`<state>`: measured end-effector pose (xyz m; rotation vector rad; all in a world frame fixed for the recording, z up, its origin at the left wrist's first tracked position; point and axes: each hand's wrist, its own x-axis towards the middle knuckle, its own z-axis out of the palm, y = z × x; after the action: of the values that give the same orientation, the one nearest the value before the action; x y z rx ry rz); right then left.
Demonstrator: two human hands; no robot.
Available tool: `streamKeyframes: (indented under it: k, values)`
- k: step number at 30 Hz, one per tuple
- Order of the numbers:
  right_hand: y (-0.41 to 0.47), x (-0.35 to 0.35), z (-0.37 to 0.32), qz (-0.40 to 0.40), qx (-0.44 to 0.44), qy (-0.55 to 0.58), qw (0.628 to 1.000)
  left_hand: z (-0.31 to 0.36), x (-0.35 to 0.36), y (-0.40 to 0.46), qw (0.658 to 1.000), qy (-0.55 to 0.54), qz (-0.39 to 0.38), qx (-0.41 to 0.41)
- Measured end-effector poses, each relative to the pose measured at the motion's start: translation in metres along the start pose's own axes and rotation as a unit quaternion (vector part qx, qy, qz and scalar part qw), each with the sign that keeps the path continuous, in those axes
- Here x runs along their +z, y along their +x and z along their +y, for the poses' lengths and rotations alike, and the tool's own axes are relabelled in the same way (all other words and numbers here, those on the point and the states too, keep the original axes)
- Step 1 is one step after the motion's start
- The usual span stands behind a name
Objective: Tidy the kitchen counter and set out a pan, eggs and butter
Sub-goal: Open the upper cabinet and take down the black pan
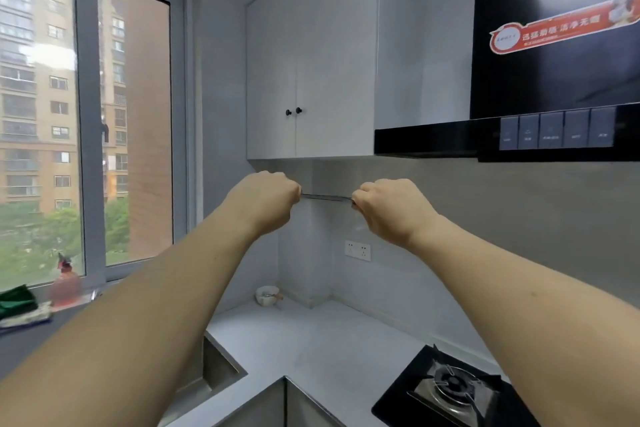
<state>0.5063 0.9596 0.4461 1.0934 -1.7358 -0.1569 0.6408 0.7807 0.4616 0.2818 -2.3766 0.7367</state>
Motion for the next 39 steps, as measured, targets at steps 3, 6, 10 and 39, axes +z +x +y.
streamKeyframes:
  k: [3,6,10,39]
  values:
    - [0.026,0.034,-0.025,-0.009,-0.001,0.017,1.0,-0.027,0.041,0.007,1.0,-0.004,-0.007,0.0]
    - [0.056,0.075,-0.052,0.002,-0.004,0.038,0.999,-0.059,0.087,0.016,1.0,0.012,-0.013,0.011]
    - [0.089,0.126,-0.085,-0.007,-0.005,0.057,0.998,-0.095,0.145,0.027,0.999,0.014,-0.022,0.019]
    - [0.088,0.529,-0.229,-0.259,-0.019,0.204,0.944,-0.086,0.595,0.069,0.954,-0.097,-0.272,0.077]
